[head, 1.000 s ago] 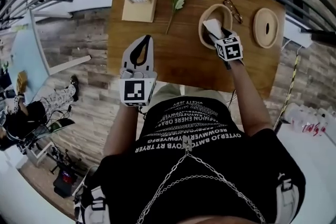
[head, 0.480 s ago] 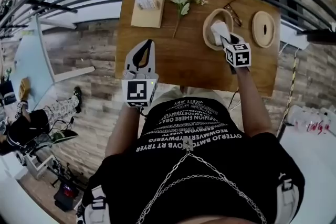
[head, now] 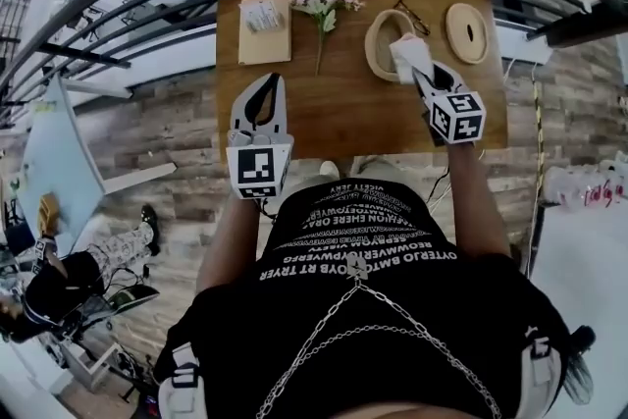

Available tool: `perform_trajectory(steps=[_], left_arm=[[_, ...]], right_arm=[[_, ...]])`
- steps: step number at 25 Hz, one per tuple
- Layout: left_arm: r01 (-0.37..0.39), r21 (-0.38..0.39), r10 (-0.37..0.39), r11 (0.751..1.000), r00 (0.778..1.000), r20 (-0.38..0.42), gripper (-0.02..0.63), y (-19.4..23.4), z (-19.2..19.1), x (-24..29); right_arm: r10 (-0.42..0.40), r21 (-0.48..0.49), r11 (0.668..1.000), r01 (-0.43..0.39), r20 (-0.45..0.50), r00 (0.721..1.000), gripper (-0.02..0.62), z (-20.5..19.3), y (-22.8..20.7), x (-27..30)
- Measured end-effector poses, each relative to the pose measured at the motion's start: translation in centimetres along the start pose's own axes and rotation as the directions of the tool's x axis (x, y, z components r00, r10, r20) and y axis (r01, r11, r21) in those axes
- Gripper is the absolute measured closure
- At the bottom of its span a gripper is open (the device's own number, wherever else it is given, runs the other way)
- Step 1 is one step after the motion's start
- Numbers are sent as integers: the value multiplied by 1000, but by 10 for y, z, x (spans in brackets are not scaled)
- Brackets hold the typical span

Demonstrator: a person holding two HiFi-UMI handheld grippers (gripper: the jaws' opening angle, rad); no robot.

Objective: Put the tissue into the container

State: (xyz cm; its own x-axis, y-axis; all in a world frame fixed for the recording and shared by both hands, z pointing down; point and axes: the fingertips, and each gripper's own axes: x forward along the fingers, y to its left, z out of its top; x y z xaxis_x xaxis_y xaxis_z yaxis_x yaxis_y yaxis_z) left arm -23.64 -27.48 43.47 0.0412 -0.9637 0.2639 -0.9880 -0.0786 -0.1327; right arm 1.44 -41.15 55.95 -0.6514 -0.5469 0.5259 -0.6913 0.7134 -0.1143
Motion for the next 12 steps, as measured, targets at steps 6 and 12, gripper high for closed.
perform_trajectory(steps=[6,12], left_arm=[[38,11,-39,999,997,61,577,-3,22,-22],[87,36,-91,996,987,129,577,-4,45,-37]], right_arm=[[-24,-40,999,30,140,990,485,34,35,-65],[-36,-38,998,49,284,958,485,74,63,-129]])
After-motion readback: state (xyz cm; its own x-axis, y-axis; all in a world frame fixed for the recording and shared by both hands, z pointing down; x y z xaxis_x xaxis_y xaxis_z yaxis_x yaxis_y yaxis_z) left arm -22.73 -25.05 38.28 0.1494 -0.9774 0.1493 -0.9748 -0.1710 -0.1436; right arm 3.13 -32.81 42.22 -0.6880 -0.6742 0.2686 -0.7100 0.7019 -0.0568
